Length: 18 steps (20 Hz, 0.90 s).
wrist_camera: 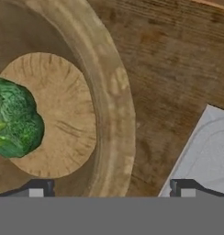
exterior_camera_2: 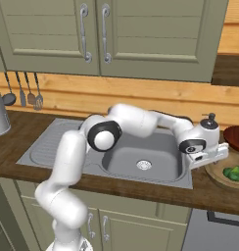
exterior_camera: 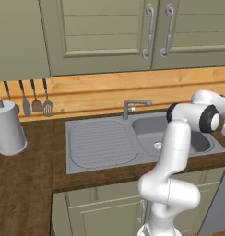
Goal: Pick the broccoli from the sink and place it in the bowl. Then pick the bowl and place it in the microwave. Then close the microwave door and press the start button.
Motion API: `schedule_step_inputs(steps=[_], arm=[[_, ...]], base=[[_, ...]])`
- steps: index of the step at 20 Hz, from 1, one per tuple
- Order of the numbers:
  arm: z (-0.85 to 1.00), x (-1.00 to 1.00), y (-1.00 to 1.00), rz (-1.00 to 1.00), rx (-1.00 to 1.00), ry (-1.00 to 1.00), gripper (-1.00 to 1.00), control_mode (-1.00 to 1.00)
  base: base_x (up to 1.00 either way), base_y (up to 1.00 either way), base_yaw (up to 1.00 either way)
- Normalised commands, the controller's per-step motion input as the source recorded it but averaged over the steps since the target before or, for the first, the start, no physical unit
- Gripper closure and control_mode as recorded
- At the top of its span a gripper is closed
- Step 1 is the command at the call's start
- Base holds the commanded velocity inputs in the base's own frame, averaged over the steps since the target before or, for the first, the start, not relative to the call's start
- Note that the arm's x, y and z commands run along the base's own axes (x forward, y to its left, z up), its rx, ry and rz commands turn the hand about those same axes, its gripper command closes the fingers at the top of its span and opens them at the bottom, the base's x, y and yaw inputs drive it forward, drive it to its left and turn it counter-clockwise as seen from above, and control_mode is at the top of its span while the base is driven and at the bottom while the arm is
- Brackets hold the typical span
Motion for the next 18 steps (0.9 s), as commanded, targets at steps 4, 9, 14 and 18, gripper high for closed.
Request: schedule_step_inputs(steps=[4,9,14,18], arm=[[-0.28,0.17,0.00,-0.02,0.00,0.00,-1.00,-1.00],[-0.27,0.21,-0.15,0.00,0.00,0.01,-1.00,-1.00],[-0.32,0.15,-0.13,0.00,0.00,0.05,1.00,-1.00],[-0.15,0.01,-0.10,0.00,0.00,0.01,1.00,-1.00]], base=[[0.00,0.00,0.00],[0.00,0.00,0.00],[0.00,0.00,0.00],[0.00,0.00,0.00]])
